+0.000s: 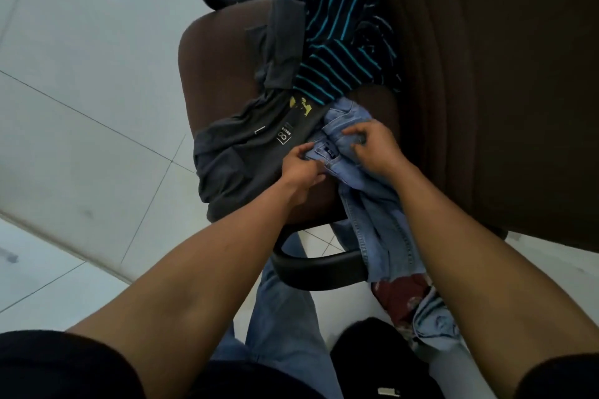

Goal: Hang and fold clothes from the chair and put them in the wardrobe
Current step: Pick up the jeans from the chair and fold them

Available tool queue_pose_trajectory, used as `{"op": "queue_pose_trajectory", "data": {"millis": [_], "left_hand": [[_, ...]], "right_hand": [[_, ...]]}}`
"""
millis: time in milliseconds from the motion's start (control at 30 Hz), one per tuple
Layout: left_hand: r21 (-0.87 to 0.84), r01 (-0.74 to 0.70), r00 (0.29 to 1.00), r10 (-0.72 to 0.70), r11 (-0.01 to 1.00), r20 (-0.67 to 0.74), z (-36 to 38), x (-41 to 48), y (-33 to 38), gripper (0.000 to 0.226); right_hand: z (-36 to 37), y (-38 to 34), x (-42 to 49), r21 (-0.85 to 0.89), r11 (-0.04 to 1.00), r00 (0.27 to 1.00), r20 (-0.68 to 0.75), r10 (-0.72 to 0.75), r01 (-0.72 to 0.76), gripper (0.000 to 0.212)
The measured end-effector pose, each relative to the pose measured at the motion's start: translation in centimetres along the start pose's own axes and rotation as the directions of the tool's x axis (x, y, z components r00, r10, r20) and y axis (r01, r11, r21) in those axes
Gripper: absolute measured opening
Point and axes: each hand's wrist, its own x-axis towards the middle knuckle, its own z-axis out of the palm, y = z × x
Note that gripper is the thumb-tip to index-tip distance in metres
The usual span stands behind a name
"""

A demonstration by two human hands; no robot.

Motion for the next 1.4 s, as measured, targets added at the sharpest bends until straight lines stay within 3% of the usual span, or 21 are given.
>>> {"op": "queue_pose_trajectory", "data": {"millis": [167,333,467,633,800,900,1067,1233,1400], "left_hand": [[0.027,-0.127,0.990,0.125,0.992,0.057,0.9,-3.1,0.1,0.055],[0.080,-0.295,0.953,0.288,0.952,0.092,1.7,-6.3,-0.1,0.057],[0.143,-0.439,0.896,0.420,0.887,0.146,2.5,-9.2,1.0,0.050],[0.306,-0.713,0.698,0.678,0.631,0.230,3.3,-12.9,5.6,0.042],[0.401,-0.865,0.467,0.778,0.303,0.419,3.6,-16.9,11.6,0.048],[0.374,-0.914,0.346,0.778,0.155,0.523,4.3,-19.1,14.0,0.049],[0.239,-0.971,0.192,0.675,0.024,0.712,5.4,-22.6,16.1,0.056],[0.039,-0.990,-0.022,0.431,-0.132,0.902,5.3,-26.5,16.3,0.064],[-0.215,-0.961,-0.252,0.224,-0.177,0.941,4.8,-33.6,15.2,0.066]], "right_hand": [[-3.3,-1.1,-3.3,0.084,0.996,1.000,0.022,-0.006,0.004,0.045],[-8.6,-0.8,-7.1,0.133,0.991,0.980,-0.197,0.019,0.007,0.044],[-11.8,-0.5,-11.6,0.255,0.965,0.905,-0.423,0.050,0.066,0.038],[-14.5,-1.3,-16.5,0.340,0.922,0.760,-0.644,0.087,0.182,0.035],[-16.5,-3.1,-20.8,0.280,0.923,0.627,-0.777,0.057,0.263,0.038],[-17.3,-4.7,-24.2,0.263,0.924,0.531,-0.843,0.082,0.276,0.038],[-15.7,-7.6,-30.1,0.283,0.932,0.357,-0.914,0.191,0.227,0.038],[-10.0,-10.6,-36.9,0.397,0.909,0.085,-0.918,0.388,0.129,0.037],[-4.8,-14.3,-46.4,0.503,0.849,-0.217,-0.821,0.528,0.162,0.032]]}}
